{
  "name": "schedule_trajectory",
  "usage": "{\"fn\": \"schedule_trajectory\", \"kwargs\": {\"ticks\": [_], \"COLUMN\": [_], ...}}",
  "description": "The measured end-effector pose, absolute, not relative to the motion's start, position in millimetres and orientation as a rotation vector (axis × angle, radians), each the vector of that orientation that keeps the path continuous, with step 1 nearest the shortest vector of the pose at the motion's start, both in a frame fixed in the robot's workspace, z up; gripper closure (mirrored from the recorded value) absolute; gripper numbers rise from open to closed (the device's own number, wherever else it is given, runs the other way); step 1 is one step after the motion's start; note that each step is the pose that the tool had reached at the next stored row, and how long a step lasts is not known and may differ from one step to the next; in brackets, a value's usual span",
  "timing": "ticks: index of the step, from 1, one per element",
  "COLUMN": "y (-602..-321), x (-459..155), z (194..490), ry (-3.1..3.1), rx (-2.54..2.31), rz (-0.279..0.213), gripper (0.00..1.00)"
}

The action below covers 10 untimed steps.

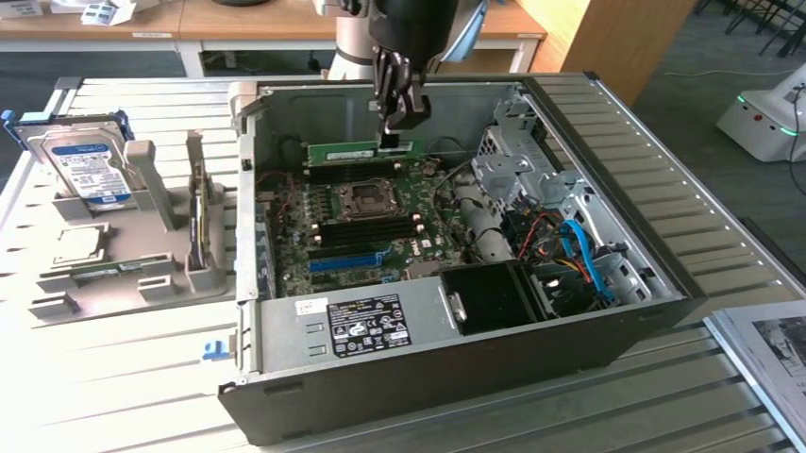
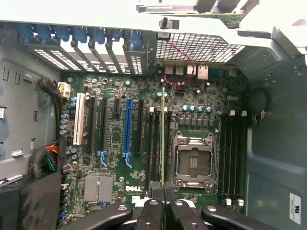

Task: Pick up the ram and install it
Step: 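Insert the ram into the slot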

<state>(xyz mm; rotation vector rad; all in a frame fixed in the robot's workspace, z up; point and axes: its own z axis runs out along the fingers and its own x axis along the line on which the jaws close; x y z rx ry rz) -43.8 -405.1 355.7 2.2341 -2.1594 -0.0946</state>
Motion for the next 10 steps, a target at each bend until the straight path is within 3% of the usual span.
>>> {"fn": "schedule_trajectory", "kwargs": {"ticks": [10], "y": [-406.5], "x": [-43.8], "z": [354.4], "ry": [-2.159], "rx": [2.234], "rz": [-0.095], "gripper": [0.89]}}
